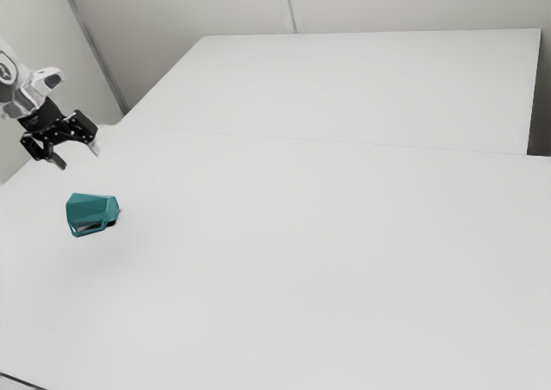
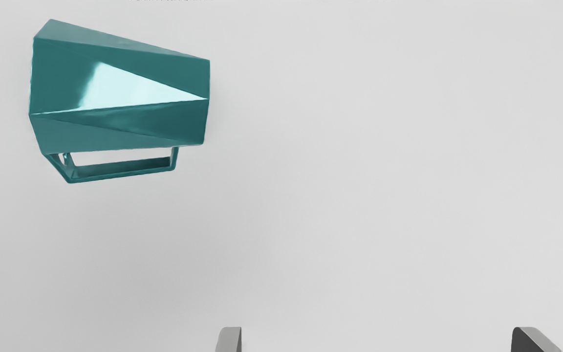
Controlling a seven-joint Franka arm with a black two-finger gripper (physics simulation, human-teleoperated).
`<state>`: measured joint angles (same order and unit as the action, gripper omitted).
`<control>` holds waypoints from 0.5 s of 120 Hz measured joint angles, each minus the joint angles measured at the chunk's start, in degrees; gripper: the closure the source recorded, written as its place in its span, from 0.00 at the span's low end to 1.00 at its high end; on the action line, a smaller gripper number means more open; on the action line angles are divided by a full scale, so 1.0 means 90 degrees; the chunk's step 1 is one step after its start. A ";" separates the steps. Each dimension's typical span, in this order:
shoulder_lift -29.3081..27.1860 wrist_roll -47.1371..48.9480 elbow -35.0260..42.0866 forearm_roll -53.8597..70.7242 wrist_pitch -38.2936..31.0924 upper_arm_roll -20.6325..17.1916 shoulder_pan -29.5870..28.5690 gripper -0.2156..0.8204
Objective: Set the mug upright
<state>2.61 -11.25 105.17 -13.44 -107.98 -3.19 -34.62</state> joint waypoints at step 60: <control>0.1225 -0.2436 -0.0248 -0.0828 -0.0523 0.0004 -0.0729 0.21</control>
<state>13.63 -33.17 102.94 -20.89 -112.68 -3.15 -41.19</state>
